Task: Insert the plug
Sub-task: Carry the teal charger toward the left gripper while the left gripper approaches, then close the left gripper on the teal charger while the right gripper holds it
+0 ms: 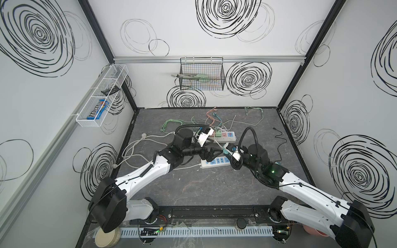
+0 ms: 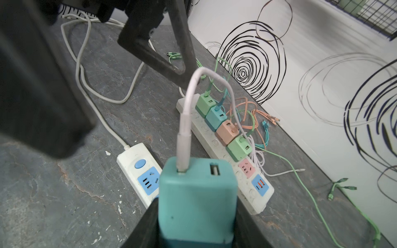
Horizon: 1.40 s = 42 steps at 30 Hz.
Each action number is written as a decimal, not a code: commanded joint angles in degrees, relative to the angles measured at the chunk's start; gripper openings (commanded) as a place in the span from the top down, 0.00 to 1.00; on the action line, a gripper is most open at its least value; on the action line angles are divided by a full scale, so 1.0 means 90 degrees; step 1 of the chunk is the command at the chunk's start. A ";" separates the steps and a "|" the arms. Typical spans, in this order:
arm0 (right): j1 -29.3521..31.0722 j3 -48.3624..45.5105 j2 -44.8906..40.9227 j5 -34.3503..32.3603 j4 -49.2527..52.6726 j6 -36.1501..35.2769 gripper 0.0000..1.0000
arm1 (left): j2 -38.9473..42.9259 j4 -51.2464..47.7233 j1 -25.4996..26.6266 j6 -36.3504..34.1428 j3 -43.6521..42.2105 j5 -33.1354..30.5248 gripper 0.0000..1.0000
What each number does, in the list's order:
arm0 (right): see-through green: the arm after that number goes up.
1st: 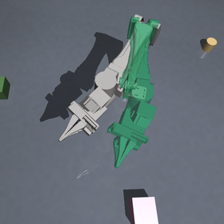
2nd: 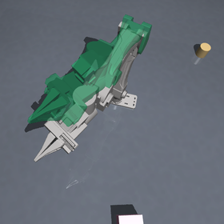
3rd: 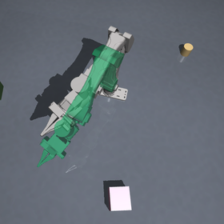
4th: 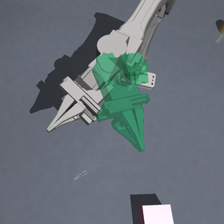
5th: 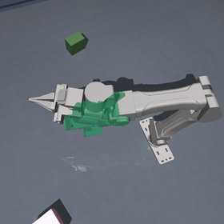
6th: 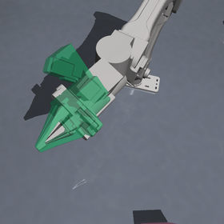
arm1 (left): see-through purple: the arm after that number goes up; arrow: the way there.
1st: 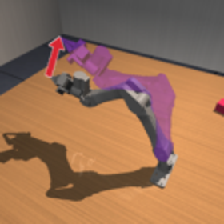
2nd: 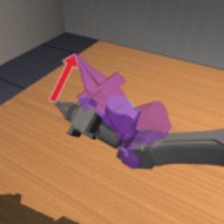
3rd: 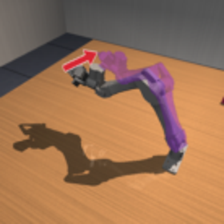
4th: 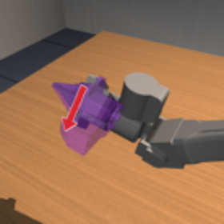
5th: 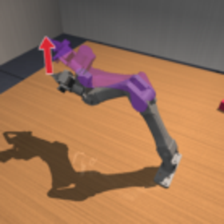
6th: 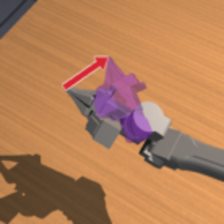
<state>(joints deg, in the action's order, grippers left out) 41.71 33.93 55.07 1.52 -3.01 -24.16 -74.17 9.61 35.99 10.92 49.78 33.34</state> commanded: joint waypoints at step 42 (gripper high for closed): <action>0.0568 -0.0703 -0.0448 -0.0112 -0.2022 -0.2755 0.88 | -0.0887 -0.2054 0.0384 -0.0905 0.1754 0.0173 0.40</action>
<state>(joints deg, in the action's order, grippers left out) 45.91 27.35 50.54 0.56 -16.91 -48.05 -80.95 -12.08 39.09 0.89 64.25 33.47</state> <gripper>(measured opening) 0.447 0.618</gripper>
